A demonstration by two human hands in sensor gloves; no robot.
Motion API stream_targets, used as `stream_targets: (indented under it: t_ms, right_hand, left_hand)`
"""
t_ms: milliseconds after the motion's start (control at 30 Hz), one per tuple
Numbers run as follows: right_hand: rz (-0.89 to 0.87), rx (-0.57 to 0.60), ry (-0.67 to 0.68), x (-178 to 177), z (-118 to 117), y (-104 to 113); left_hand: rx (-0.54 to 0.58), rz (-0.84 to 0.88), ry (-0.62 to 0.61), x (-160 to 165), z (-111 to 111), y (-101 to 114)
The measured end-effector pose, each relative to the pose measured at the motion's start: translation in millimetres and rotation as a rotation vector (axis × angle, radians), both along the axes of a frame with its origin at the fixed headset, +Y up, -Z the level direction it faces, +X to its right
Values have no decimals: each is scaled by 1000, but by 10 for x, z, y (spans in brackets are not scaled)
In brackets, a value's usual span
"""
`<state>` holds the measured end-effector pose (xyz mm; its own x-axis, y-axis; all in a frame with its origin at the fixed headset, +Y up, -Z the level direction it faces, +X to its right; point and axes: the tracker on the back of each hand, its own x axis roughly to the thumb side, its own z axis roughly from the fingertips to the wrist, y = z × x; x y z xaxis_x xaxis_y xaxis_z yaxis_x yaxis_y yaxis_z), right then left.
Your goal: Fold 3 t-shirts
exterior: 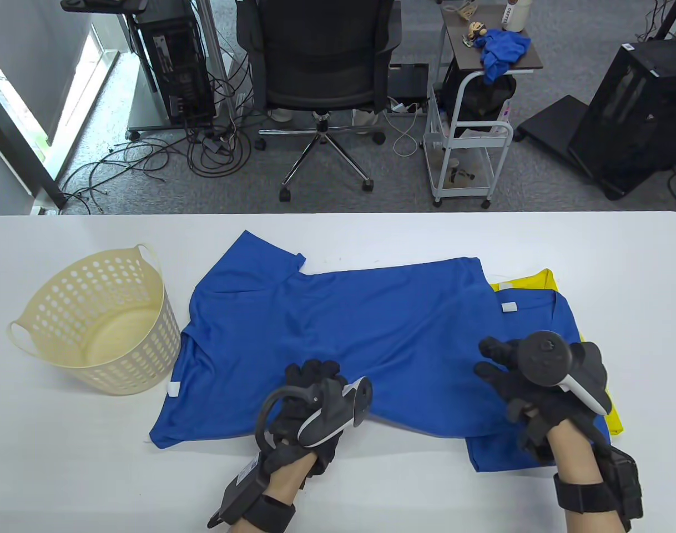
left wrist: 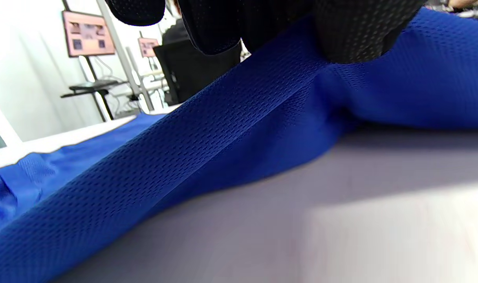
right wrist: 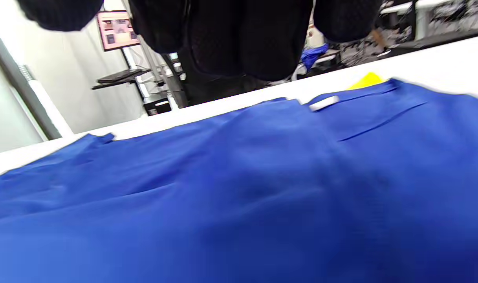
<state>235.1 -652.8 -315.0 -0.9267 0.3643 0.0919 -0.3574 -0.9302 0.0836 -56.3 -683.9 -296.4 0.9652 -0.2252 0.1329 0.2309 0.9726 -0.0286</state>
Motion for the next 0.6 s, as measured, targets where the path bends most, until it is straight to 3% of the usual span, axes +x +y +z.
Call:
stream_targets:
  t_ms: [167,300,600]
  right_hand:
    - [-16,-23,117,-447,-67,-336]
    - [-8,-72,181,-571,-15,-486]
    - [-108,-72,252,-667,83,-586]
  left_hand:
    - [47,14,20,204,-121,433]
    - [109,19,11,457,-189,718]
    - [123,44,4,884,-282,932]
